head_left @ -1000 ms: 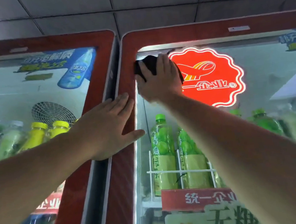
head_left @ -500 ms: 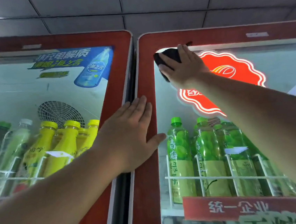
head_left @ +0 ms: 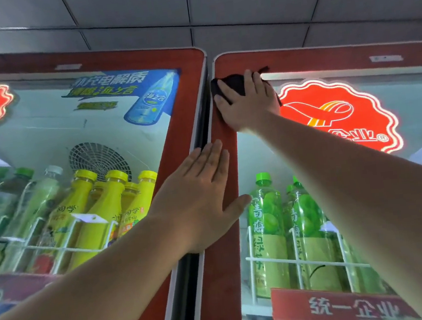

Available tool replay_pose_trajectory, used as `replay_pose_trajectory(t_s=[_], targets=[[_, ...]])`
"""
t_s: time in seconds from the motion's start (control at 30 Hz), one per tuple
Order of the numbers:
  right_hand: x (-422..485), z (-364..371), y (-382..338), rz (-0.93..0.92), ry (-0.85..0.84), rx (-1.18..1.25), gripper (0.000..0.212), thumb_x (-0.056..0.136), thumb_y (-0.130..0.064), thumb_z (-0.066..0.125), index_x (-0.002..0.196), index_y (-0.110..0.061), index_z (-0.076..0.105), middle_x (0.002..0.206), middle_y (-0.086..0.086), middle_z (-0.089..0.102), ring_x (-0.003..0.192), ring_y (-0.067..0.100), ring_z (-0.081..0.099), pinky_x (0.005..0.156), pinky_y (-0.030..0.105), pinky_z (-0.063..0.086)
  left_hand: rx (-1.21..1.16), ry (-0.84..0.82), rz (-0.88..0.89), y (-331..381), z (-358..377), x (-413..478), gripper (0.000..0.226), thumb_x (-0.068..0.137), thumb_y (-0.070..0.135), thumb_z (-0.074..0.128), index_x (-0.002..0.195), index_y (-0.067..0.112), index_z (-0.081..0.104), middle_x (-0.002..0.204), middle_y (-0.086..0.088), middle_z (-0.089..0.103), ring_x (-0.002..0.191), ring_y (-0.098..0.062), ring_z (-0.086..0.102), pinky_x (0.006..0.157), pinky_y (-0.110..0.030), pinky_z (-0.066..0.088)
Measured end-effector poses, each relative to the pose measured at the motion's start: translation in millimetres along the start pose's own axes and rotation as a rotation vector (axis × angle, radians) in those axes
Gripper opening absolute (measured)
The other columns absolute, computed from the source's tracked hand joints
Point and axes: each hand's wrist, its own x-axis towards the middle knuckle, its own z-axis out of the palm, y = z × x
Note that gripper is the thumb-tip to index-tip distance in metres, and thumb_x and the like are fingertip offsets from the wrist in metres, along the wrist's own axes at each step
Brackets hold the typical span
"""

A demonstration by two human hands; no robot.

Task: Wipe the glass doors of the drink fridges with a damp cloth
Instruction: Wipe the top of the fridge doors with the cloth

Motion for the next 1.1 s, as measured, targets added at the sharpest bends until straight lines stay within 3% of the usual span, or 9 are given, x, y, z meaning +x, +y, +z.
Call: replay_pose_trajectory(t_s=[0.13, 0.23, 0.37, 0.6, 0.67, 0.77, 0.87, 1.0, 1.1], targets=[[-27.9, 2.2, -3.2, -0.070, 0.003, 0.071, 0.055, 0.102, -0.060, 0.013, 0.155, -0.048, 0.007, 0.167, 0.005, -0.010, 0.153, 0.026, -0.011, 0.122, 0.042, -0.003, -0.018, 0.001, -0.038, 0.9, -5.3, -4.1, 0.099, 0.074, 0.064, -0.023, 0.155, 0.008, -0.015, 0.163, -0.010, -0.019, 0.150, -0.014, -0.019, 0.120, -0.029, -0.016], [-49.4, 2.4, -6.6, -0.073, 0.025, 0.163, 0.051, 0.104, -0.052, 0.018, 0.155, -0.048, 0.016, 0.164, 0.007, 0.006, 0.152, 0.027, -0.001, 0.122, 0.042, 0.001, -0.085, 0.065, -0.119, 5.0, -6.8, -2.6, 0.093, 0.079, 0.059, -0.018, 0.156, 0.008, -0.010, 0.165, -0.010, -0.014, 0.152, -0.015, -0.015, 0.120, -0.028, -0.014], [-61.4, -10.9, -2.0, -0.070, -0.031, 0.243, 0.055, 0.104, -0.037, 0.025, 0.157, -0.039, 0.012, 0.160, 0.005, 0.017, 0.148, 0.024, 0.010, 0.120, 0.042, 0.009, -0.170, 0.193, -0.187, 11.5, -11.5, 16.3, 0.081, 0.089, 0.052, -0.007, 0.157, 0.007, -0.004, 0.166, -0.011, -0.008, 0.153, -0.017, -0.010, 0.123, -0.031, -0.010], [-78.0, -25.3, 28.9, -0.179, -0.061, 0.405, 0.062, 0.092, -0.012, 0.044, 0.153, -0.021, 0.031, 0.151, 0.007, 0.042, 0.141, 0.023, 0.032, 0.112, 0.031, 0.023, -0.127, 0.110, -0.124, 18.2, -12.9, 51.5, 0.060, 0.106, 0.037, 0.014, 0.158, 0.012, -0.001, 0.166, -0.004, -0.009, 0.152, -0.012, -0.011, 0.122, -0.029, -0.011], [-87.1, -26.0, 32.7, -0.186, -0.066, 0.433, 0.061, 0.092, -0.010, 0.044, 0.151, -0.021, 0.034, 0.149, 0.006, 0.044, 0.139, 0.023, 0.035, 0.110, 0.029, 0.025, -0.147, 0.098, -0.129, 20.3, -13.4, 61.0, 0.058, 0.106, 0.034, 0.018, 0.158, 0.012, 0.007, 0.167, -0.004, 0.002, 0.153, -0.014, -0.001, 0.122, -0.028, -0.003], [-94.3, -25.4, 34.4, -0.176, -0.099, 0.551, 0.065, 0.085, -0.018, 0.041, 0.149, -0.024, 0.037, 0.143, 0.009, 0.052, 0.132, 0.029, 0.046, 0.109, 0.037, 0.036, -0.189, 0.175, -0.218, 26.5, -20.6, 74.1, 0.050, 0.100, 0.028, 0.029, 0.147, 0.010, 0.035, 0.151, -0.009, 0.036, 0.139, -0.026, 0.033, 0.111, -0.036, 0.028], [-94.4, -27.5, 40.7, -0.151, -0.104, 0.692, 0.059, 0.087, -0.023, 0.035, 0.146, -0.030, 0.041, 0.130, 0.014, 0.061, 0.116, 0.034, 0.056, 0.097, 0.045, 0.047, -0.194, 0.237, -0.359, 38.6, -29.3, 90.9, 0.040, 0.100, 0.026, 0.037, 0.134, 0.006, 0.041, 0.136, -0.014, 0.043, 0.126, -0.033, 0.040, 0.101, -0.042, 0.034], [-105.7, -32.3, 66.7, -0.148, -0.075, 0.607, 0.061, 0.094, -0.016, 0.044, 0.152, -0.030, 0.034, 0.152, 0.005, 0.044, 0.138, 0.022, 0.038, 0.112, 0.041, 0.033, -0.215, 0.234, -0.486, 53.4, -20.2, 109.4, 0.055, 0.104, 0.046, 0.027, 0.141, 0.007, 0.035, 0.151, -0.017, 0.030, 0.138, -0.034, 0.029, 0.111, -0.043, 0.022], [-125.7, -34.9, 93.9, -0.163, -0.045, 0.471, 0.066, 0.093, -0.018, 0.051, 0.152, -0.036, 0.030, 0.160, -0.006, 0.029, 0.147, 0.012, 0.019, 0.121, 0.040, 0.018, -0.261, 0.201, -0.508, 53.7, -8.8, 115.6, 0.068, 0.103, 0.052, 0.022, 0.155, 0.008, 0.016, 0.164, -0.016, 0.006, 0.151, -0.031, 0.004, 0.122, -0.042, 0.002]])
